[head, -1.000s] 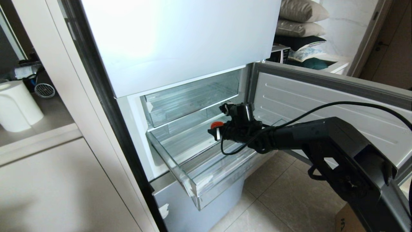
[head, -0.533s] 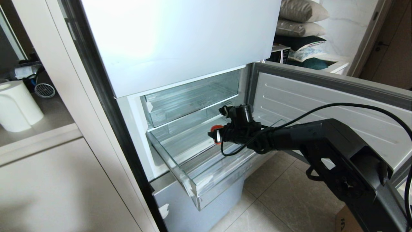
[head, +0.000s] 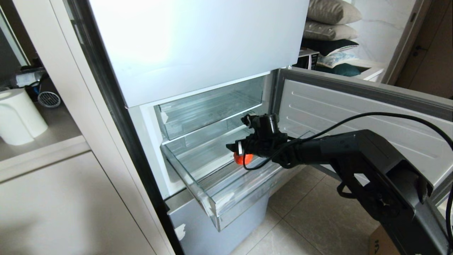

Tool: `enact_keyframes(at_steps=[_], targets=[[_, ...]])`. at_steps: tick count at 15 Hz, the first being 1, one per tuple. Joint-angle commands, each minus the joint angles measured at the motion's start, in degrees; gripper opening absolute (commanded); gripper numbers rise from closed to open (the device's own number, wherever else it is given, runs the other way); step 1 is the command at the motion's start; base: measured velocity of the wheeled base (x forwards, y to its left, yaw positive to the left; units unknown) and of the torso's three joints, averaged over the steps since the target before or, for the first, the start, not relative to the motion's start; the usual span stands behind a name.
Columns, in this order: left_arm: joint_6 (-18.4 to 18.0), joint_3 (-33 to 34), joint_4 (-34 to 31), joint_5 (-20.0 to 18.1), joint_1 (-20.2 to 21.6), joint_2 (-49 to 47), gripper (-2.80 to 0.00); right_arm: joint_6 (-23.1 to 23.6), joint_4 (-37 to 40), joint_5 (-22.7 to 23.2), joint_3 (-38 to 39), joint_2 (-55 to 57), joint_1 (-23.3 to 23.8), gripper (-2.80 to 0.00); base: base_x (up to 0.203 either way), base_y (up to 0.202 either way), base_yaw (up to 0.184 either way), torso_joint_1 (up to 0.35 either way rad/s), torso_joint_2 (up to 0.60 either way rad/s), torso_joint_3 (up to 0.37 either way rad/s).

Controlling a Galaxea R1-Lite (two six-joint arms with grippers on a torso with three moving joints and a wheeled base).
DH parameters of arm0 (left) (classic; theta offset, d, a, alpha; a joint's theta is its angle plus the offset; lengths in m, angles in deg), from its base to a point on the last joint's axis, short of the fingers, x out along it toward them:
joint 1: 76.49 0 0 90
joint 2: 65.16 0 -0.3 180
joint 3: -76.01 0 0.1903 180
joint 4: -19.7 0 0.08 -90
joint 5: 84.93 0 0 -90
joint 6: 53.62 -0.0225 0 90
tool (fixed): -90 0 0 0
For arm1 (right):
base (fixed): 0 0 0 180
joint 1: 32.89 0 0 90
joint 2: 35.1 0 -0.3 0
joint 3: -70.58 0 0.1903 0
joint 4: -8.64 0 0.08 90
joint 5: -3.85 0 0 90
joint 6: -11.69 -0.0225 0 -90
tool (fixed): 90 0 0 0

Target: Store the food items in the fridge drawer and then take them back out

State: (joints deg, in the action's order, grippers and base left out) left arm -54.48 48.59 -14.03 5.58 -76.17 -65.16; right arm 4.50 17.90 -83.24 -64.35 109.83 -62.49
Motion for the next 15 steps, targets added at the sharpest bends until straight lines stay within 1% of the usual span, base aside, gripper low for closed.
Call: enact_keyframes(at_steps=[1, 3, 4, 6, 8, 10, 12, 13, 14, 15], targets=[[0.06, 0.0, -0.1, 0.02, 0.02, -0.09, -2.8, 0.45, -0.3, -0.17, -0.24, -3.94, 0.04, 0.0, 0.0, 0.0, 0.0, 0.0, 0.0, 0.0], [0.06, 0.0, -0.09, 0.02, 0.02, -0.09, -2.8, 0.51, -0.25, -0.59, -0.14, -7.46, 0.31, 0.0, 0.0, 0.0, 0.0, 0.0, 0.0, 0.0], [0.06, 0.0, -0.1, 0.02, 0.02, -0.09, -2.8, 0.37, -0.15, -0.97, 0.35, -9.23, 0.37, -2.8, 0.0, 0.0, 0.0, 0.0, 0.0, 0.0], [-0.03, 0.0, -0.05, 0.02, 0.02, -0.09, -2.8, 0.35, 0.11, -4.06, 4.21, -14.28, 0.35, -2.8, 0.0, 0.0, 0.0, 0.0, 0.0, 0.0], [0.04, 0.0, -0.1, 0.02, 0.02, -0.09, -2.8, 0.63, 0.08, -10.19, 10.65, -20.39, 0.14, -2.8, 0.0, 0.0, 0.0, 0.0, 0.0, 0.0], [-0.03, 0.0, -0.09, 0.02, 0.02, -0.09, -2.8, 0.71, 0.22, -13.68, 18.53, -28.66, -0.07, -2.8, 0.0, 0.0, 0.0, 0.0, 0.0, 0.0], [-0.03, 0.0, -0.1, 0.02, 0.02, -0.09, -2.8, 0.78, 0.35, -16.75, 27.78, -39.56, 0.03, -2.8, 0.0, 0.0, 0.0, 0.0, 0.0, 0.0], [-0.03, 0.0, -0.1, 0.02, 0.02, -0.09, -2.8, 0.83, 0.36, -18.36, 32.01, -45.48, 0.56, -2.8, 0.0, 0.0, 0.0, 0.0, 0.0, 0.0], [-0.03, 0.0, -0.1, 0.02, 0.02, -0.09, -2.8, 0.86, 0.4, -19.66, 36.24, -52.12, 2.06, -2.8, 0.0, 0.0, 0.0, 0.0, 0.0, 0.0], [-0.02, 0.0, -0.1, 0.02, 0.02, -0.09, -2.8, 0.83, 0.44, -20.53, 40.26, -58.7, 4.91, -2.8, 0.0, 0.0, 0.0, 0.0, 0.0, 0.0]])
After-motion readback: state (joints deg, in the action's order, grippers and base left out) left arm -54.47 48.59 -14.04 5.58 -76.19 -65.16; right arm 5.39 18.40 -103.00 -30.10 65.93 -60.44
